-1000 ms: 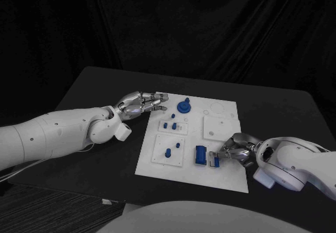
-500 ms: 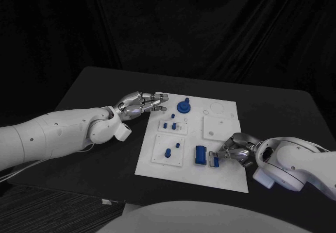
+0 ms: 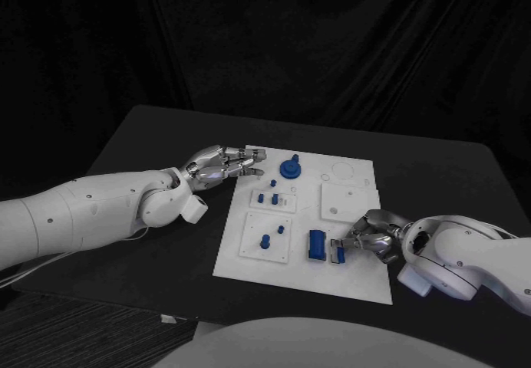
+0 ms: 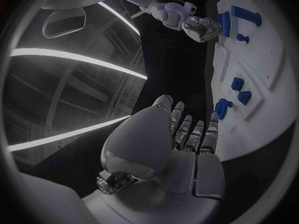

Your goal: Assemble the parts on the task board

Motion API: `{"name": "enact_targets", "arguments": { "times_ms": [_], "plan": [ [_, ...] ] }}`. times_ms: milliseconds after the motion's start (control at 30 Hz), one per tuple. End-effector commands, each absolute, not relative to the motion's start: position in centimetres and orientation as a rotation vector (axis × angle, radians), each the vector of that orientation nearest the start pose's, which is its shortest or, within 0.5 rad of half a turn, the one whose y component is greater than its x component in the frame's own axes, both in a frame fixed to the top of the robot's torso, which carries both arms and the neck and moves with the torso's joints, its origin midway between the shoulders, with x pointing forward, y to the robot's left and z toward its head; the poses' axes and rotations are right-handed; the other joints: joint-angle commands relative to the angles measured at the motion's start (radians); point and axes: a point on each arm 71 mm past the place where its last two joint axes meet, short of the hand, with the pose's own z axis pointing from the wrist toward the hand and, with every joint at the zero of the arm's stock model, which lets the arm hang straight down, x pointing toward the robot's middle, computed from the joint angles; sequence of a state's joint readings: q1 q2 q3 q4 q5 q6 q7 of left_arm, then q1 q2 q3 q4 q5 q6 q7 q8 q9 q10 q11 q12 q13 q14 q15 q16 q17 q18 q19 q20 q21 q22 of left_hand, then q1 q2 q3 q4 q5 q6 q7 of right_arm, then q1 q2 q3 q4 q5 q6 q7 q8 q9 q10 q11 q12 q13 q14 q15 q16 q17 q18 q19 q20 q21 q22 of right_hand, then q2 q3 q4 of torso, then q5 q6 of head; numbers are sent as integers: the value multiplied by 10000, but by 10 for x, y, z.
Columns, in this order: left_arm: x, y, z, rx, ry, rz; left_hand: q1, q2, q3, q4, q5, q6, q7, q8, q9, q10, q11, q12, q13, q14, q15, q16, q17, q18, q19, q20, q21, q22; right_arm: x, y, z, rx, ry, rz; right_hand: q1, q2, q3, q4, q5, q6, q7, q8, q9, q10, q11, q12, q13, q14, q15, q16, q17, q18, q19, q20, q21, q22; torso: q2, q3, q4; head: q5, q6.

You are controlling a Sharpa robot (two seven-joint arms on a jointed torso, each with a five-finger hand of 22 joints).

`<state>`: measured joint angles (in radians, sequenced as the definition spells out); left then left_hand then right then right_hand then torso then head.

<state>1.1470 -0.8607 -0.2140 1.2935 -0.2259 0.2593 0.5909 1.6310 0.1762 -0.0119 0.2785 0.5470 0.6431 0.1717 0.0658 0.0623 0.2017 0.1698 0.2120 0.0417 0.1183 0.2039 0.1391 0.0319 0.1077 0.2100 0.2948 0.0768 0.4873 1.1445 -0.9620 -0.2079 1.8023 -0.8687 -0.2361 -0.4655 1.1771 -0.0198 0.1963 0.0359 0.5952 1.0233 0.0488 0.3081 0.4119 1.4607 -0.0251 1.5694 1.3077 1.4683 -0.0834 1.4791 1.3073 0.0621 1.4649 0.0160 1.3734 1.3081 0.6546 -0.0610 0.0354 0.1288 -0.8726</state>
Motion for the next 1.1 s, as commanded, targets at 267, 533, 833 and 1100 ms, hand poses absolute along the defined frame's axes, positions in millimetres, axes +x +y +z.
{"name": "enact_targets", "arguments": {
  "times_ms": [267, 533, 833, 1100],
  "plan": [
    [468, 258, -261, -8216, 17340, -18297, 72, 22, 62, -2, 12, -95, 13, 37, -4, 2, 66, 20, 10, -55, 36, 48, 4, -145, 15, -15, 44, -19, 380, -199, -275, 5131, 23586, 5953, -124, 1, 100, 33, -189, -62, -9, 46, 55, 1101, -25, 14, 2631, 686, -67, -11, 646, -142, 284, 49, -65, 1996, 1, 0, -1, 10, 0],
    [467, 258, -262, -8236, 17389, -18301, 70, 22, 70, 0, 12, -99, 13, 36, -4, 1, 67, 20, 10, -57, 37, 47, 3, -147, 9, -15, 42, -29, 379, -198, -276, 5070, 23775, 5821, -440, -4, 28, 222, -1590, -142, 3, 63, 167, 1101, -12, 14, 2631, 677, -55, -23, 589, -131, 261, 55, -115, 1979, 0, -2, -1, 16, 0],
    [467, 259, -263, -8269, 17416, -18294, 70, 22, 70, 0, 12, -99, 13, 36, -4, 1, 67, 20, 10, -57, 37, 47, 3, -147, 9, -15, 42, -29, 379, -199, -277, 5049, 23798, 5714, -937, -102, -386, 651, -3574, -170, 51, 61, 280, 1101, 31, 14, 2631, 670, -21, -23, 536, -127, 255, 87, -138, 1972, 2, -1, 0, 28, 0],
    [466, 259, -264, -8285, 17432, -18289, 68, 23, 89, 3, 14, -108, 14, 34, -5, -3, 69, 18, 9, -60, 43, 48, 3, -152, 2, -16, 38, -39, 380, -201, -276, 5139, 23651, 5694, -1279, -50, -681, 1018, -4093, -190, 66, 54, 341, 1101, 45, 14, 2631, 663, -9, -22, 499, -122, 250, 104, -156, 1967, 1, -1, -2, 42, 0]
  ]
}}
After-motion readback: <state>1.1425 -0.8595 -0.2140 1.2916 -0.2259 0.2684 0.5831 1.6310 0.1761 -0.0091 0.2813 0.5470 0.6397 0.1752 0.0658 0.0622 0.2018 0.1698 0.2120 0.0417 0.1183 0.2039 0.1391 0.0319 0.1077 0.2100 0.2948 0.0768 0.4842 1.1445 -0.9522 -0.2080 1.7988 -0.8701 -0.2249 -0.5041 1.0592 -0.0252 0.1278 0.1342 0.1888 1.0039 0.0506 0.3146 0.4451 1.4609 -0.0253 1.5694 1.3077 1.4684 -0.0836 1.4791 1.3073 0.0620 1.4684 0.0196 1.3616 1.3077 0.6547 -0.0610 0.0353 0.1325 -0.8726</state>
